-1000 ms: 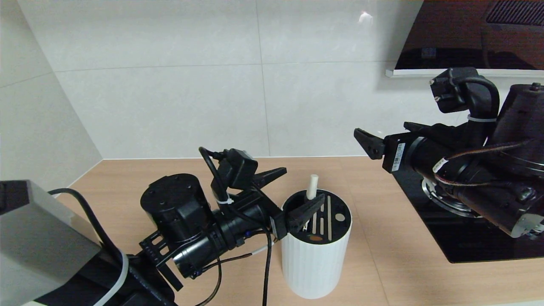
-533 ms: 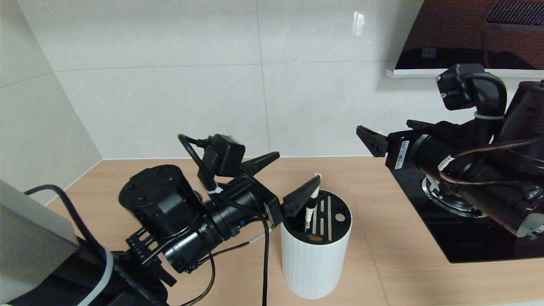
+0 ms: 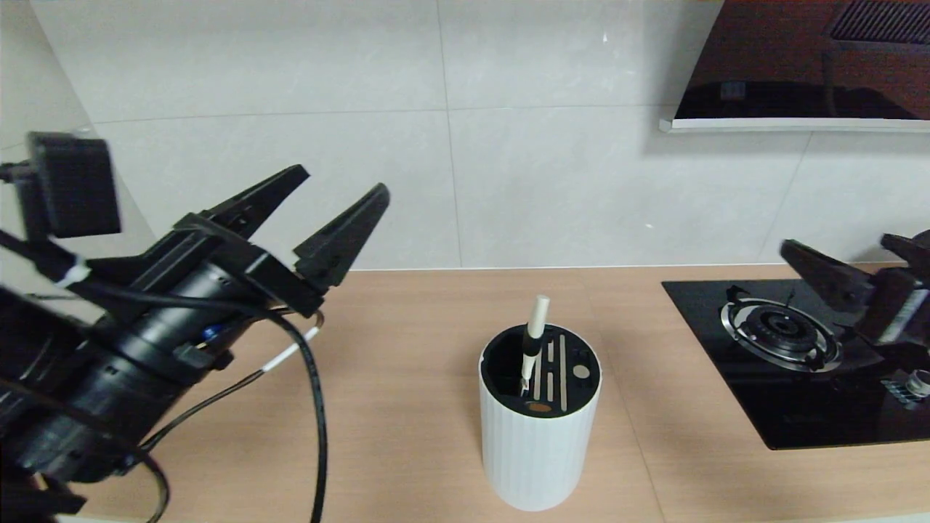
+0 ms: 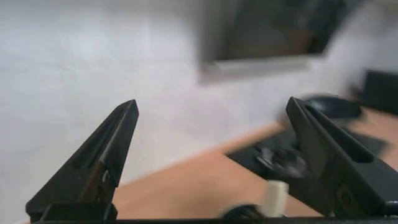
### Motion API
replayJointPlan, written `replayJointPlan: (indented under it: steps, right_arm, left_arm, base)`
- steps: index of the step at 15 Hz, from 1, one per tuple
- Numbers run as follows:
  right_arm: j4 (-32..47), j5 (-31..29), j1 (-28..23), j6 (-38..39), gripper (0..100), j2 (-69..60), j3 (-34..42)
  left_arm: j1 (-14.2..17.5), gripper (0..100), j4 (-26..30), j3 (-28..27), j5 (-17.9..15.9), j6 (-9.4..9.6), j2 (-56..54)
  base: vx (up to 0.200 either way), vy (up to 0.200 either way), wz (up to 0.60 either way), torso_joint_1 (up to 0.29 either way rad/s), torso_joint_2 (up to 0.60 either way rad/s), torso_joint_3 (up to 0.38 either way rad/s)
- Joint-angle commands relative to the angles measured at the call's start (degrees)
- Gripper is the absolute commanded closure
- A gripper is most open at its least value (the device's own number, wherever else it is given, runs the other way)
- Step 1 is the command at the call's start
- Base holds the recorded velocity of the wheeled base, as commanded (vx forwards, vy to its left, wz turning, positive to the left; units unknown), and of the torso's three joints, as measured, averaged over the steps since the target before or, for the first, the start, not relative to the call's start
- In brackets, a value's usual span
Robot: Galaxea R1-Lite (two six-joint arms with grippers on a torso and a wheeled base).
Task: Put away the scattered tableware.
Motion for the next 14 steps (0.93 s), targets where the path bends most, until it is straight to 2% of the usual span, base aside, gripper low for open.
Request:
replayJointPlan:
  steps: [1,2,4,5,6,7,9,10,12,13,14]
  right_arm:
    - [5.2,3.5,-10.0,1.2,0,-18.6,8.3]
    - [13.6,3.5,-10.2,3.6,0,-28.1,9.1]
    - [27.8,3.5,-11.5,3.4,0,-39.3,7.7]
    - [32.1,3.5,-13.7,3.3,0,-43.2,7.3]
    - [33.3,3.4,-14.9,3.2,0,-44.7,7.3]
    - [35.2,3.4,-19.6,0.3,0,-49.7,7.5]
    - [38.2,4.2,-24.1,-2.3,0,-56.8,7.8]
    - [42.0,4.4,-24.8,-3.1,0,-60.4,7.7]
    - [45.9,6.0,-26.9,-3.2,0,-64.0,8.4]
    - [46.4,5.7,-26.9,-3.0,0,-64.0,10.0]
    - [45.6,4.5,-26.9,-2.9,0,-64.0,11.4]
  left_arm:
    - [3.8,0,1.4,7.8,0.1,-0.04,-11.8]
    - [5.5,0,5.0,11.8,0.1,-0.04,-18.9]
    - [9.3,0,13.5,16.6,0.1,-0.13,-31.9]
    - [11.4,0,20.8,18.0,-0.1,-0.22,-39.2]
    - [12.1,0,24.7,18.4,-0.1,-0.3,-42.6]
    - [12.5,0,37.8,17.9,-0.3,-0.92,-53.8]
    - [12.7,0,54.8,14.5,-0.5,-2.24,-66.5]
    - [14.6,0,62.3,12.8,-0.7,-3.64,-71.9]
    - [16.9,0,67.3,13.5,-2.1,-6.02,-79.2]
    - [18.0,0,66.8,15.7,-0.6,-6.19,-79.1]
    - [19.0,0,64.0,17.3,1.9,-6.46,-79.1]
  base:
    - [0.0,0.0,0.0,0.0,0.0,0.0]
    - [0.0,0.0,0.0,0.0,0.0,0.0]
    - [0.0,0.0,0.0,0.0,0.0,0.0]
    - [0.0,0.0,0.0,0.0,0.0,0.0]
    - [0.0,0.0,0.0,0.0,0.0,0.0]
    - [0.0,0.0,0.0,0.0,0.0,0.0]
    - [0.0,0.0,0.0,0.0,0.0,0.0]
    - [0.0,0.0,0.0,0.0,0.0,0.0]
    - [0.0,0.0,0.0,0.0,0.0,0.0]
    - [0.0,0.0,0.0,0.0,0.0,0.0]
    - [0.0,0.0,0.0,0.0,0.0,0.0]
